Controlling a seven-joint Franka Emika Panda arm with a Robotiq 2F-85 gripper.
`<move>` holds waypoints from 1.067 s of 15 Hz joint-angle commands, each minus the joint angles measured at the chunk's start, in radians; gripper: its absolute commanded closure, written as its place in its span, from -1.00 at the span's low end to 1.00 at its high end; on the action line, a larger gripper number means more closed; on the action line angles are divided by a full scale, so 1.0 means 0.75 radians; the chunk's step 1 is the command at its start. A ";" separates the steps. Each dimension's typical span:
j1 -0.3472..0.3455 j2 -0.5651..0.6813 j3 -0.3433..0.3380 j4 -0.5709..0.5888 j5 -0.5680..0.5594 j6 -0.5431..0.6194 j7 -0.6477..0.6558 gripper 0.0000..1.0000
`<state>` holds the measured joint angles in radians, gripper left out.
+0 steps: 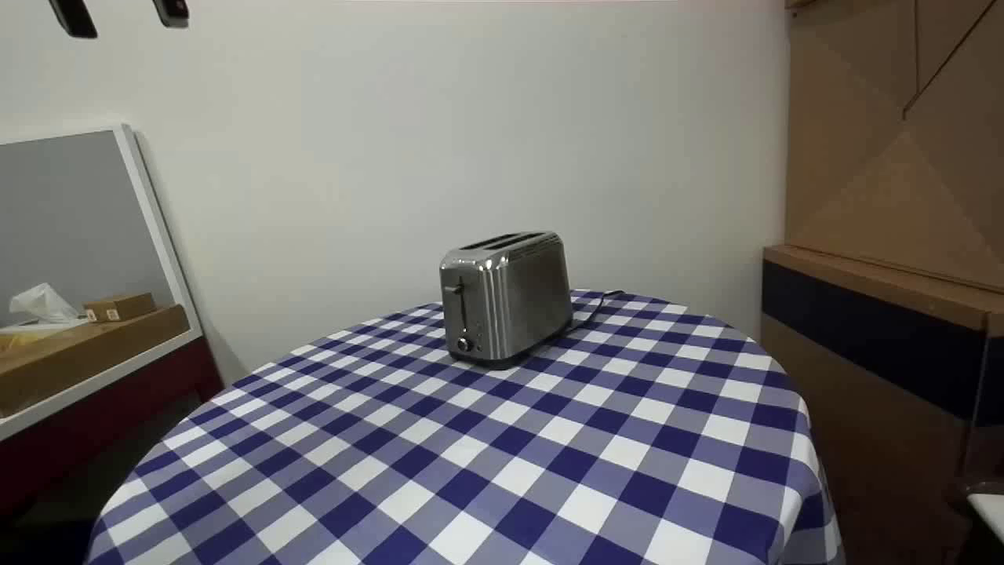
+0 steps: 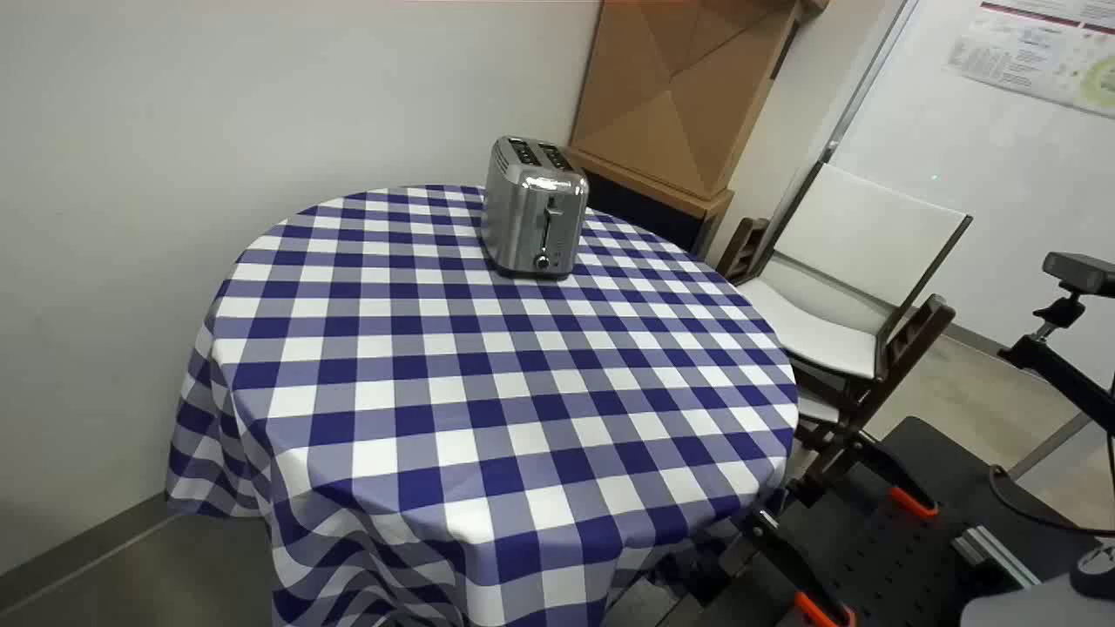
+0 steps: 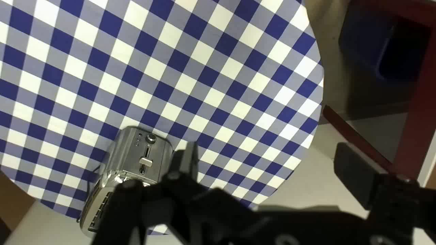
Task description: Push down the toaster lever
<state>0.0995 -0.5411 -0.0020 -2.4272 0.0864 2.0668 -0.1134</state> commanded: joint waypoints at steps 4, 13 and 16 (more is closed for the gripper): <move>-0.007 0.000 0.007 0.004 0.004 -0.002 -0.003 -1.00; -0.056 0.272 -0.038 0.181 0.003 0.160 -0.024 -1.00; -0.081 0.423 -0.055 0.297 0.004 0.212 -0.015 -1.00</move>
<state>0.0546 -0.3504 -0.0324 -2.3164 0.0851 2.2033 -0.1135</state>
